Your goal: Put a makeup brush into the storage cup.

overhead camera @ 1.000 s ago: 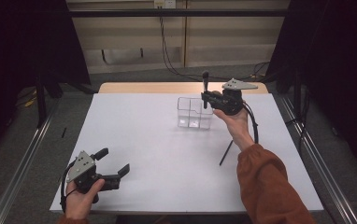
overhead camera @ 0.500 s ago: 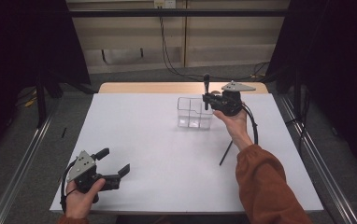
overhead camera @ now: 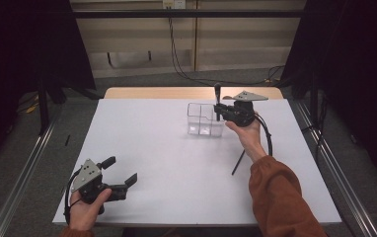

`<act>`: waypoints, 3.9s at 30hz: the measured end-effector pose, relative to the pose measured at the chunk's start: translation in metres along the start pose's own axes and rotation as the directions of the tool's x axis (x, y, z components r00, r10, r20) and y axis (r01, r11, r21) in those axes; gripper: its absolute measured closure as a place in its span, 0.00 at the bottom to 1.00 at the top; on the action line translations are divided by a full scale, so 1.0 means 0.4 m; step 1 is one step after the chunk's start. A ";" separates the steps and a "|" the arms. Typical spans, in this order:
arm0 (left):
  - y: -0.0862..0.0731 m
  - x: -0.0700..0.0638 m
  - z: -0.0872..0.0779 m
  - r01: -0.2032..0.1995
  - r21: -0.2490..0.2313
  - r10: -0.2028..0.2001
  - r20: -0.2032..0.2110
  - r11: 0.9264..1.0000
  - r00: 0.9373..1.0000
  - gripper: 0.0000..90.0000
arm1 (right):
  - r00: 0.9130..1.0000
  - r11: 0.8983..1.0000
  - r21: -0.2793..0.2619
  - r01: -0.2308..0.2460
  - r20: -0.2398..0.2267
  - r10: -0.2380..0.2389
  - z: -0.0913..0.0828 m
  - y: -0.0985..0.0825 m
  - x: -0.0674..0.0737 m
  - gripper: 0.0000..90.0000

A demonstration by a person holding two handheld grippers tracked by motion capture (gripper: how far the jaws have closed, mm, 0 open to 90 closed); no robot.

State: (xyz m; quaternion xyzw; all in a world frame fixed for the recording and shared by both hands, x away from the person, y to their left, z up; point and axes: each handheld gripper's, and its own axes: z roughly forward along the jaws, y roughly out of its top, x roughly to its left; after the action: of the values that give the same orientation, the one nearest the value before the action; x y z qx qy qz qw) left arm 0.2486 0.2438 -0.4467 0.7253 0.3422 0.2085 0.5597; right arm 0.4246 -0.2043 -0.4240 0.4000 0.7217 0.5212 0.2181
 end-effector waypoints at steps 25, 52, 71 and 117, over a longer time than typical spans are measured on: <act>-0.001 -0.003 0.006 -0.003 0.008 0.003 0.001 1.000 1.000 0.04 | 1.000 0.999 0.052 -0.010 -0.008 0.011 0.014 -0.039 -0.007 0.89; 0.001 0.001 0.003 -0.004 0.007 0.004 -0.001 1.000 1.000 0.04 | 0.999 1.000 0.015 -0.022 -0.027 0.023 -0.007 -0.042 -0.009 0.69; 0.002 0.003 0.000 -0.003 0.007 0.003 -0.010 1.000 1.000 0.04 | 0.998 0.999 -0.040 -0.012 -0.068 0.010 -0.088 -0.059 0.011 0.26; 0.002 0.010 -0.012 0.001 -0.007 -0.001 -0.033 1.000 0.999 0.04 | 1.000 0.998 -0.062 0.001 -0.019 -0.002 -0.323 -0.167 0.082 0.04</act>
State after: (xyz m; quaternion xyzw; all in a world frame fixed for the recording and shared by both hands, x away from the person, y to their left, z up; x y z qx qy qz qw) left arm 0.2482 0.2496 -0.4448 0.7197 0.3510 0.2212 0.5566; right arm 0.2877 -0.2616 -0.4358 0.3872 0.7076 0.5470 0.2238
